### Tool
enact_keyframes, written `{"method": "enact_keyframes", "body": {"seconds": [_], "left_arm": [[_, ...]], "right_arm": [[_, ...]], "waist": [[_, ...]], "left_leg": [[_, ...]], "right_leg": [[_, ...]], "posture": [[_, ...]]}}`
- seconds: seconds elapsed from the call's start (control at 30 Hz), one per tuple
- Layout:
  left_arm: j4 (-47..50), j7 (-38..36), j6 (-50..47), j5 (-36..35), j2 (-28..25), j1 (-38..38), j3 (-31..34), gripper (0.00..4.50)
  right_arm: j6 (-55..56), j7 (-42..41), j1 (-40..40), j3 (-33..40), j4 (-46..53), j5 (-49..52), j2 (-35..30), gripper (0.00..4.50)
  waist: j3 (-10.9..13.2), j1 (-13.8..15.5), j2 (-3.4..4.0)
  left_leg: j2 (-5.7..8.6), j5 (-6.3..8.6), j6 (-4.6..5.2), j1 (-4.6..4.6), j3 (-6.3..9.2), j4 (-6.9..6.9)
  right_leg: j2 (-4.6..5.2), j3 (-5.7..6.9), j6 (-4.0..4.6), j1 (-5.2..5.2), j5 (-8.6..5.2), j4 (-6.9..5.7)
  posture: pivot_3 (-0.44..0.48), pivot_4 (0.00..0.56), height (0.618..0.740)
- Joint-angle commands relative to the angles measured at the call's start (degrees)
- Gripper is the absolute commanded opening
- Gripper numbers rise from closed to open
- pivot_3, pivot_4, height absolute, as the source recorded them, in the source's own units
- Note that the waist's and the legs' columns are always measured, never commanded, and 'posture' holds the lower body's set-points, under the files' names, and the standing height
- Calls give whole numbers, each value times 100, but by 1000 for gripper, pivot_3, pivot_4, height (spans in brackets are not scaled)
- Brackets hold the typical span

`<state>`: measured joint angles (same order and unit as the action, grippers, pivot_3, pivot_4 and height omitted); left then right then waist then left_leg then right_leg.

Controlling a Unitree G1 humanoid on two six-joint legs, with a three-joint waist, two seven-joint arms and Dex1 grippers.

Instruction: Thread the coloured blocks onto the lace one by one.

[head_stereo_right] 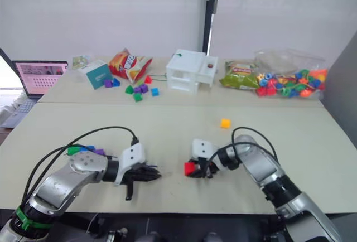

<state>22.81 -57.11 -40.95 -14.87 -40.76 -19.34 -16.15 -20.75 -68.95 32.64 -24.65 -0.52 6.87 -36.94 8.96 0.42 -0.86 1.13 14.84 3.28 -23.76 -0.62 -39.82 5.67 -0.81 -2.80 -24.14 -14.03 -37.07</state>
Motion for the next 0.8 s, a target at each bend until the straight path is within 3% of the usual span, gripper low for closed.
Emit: {"method": "enact_keyframes", "body": {"seconds": [0.03,0.8], "left_arm": [[14,189,-104,251,58,-265,-296,0],[-242,-43,-222,561,239,-1197,-1006,0]], "right_arm": [[-484,404,-132,99,499,-41,174,1178],[-778,345,-173,38,870,-156,207,1178]], "waist": [[0,-7,0],[0,-19,-1]], "left_leg": [[0,0,0,0,0,0],[1,-2,-2,3,-1,0]], "right_leg": [[-1,0,1,0,0,0],[-9,0,5,0,2,-2]], "posture": [[0,150,740],[0,150,740]]}}
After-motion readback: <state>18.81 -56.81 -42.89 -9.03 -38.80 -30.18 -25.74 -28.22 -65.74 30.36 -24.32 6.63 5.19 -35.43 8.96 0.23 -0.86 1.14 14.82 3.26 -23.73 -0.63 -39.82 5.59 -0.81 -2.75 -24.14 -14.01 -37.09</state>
